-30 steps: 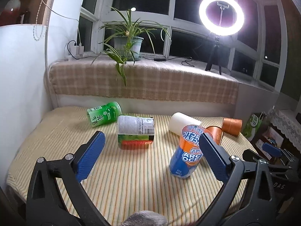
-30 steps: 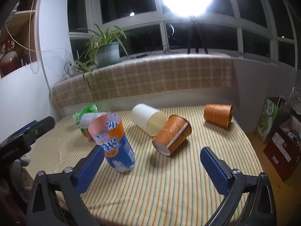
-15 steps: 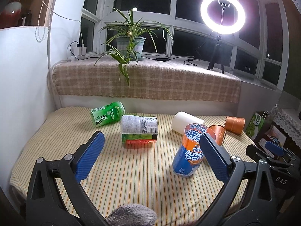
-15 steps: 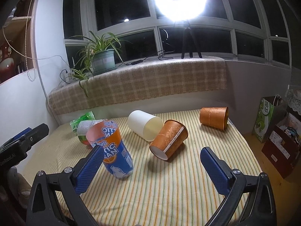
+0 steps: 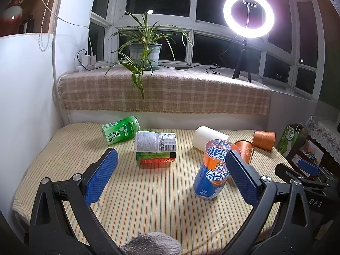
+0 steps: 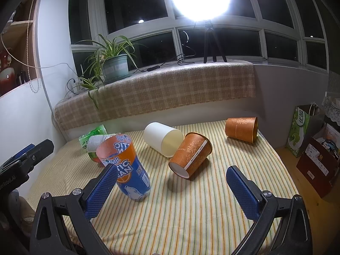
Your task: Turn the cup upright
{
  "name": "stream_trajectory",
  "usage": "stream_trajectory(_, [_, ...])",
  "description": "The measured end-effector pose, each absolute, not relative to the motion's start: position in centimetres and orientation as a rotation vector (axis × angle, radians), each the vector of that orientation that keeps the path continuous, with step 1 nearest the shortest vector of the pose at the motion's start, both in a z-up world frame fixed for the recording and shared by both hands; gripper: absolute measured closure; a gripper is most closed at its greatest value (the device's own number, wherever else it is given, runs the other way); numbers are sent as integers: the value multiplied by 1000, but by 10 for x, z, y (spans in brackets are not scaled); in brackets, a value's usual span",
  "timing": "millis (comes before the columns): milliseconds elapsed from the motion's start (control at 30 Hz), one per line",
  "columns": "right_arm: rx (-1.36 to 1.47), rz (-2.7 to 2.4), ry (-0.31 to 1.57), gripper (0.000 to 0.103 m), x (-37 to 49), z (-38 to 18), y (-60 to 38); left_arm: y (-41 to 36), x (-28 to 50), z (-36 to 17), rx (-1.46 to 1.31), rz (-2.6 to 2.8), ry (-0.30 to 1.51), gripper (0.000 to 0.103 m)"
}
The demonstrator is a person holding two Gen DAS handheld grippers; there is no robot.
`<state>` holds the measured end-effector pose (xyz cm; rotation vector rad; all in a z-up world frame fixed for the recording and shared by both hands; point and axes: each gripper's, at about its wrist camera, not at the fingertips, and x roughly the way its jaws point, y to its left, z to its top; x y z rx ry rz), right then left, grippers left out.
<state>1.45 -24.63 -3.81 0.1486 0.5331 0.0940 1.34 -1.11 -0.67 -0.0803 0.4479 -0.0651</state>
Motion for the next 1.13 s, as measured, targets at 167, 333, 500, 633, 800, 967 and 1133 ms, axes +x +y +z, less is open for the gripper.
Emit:
stream_trajectory(167, [147, 95, 537, 0, 14, -39, -245, -12, 13, -5, -79, -65, 447, 0])
stream_trajectory(333, [146, 100, 539, 0, 13, -40, -243, -12, 13, -5, -80, -65, 447, 0])
stream_trajectory(500, [146, 103, 543, 0, 14, -40, -242, -13, 13, -5, -79, -66, 447, 0])
stream_trajectory(633, [150, 103, 551, 0, 13, -41, -242, -12, 13, -5, -79, -65, 447, 0])
stream_trajectory(800, [149, 105, 552, 0, 13, -42, -242, -12, 13, -5, -78, -66, 447, 0])
stream_trajectory(967, [146, 106, 555, 0, 14, -42, -241, -12, 13, -6, -77, -65, 447, 0])
stream_trajectory(1133, [143, 109, 559, 0, 13, -43, -239, -8, 13, -3, -80, -58, 444, 0])
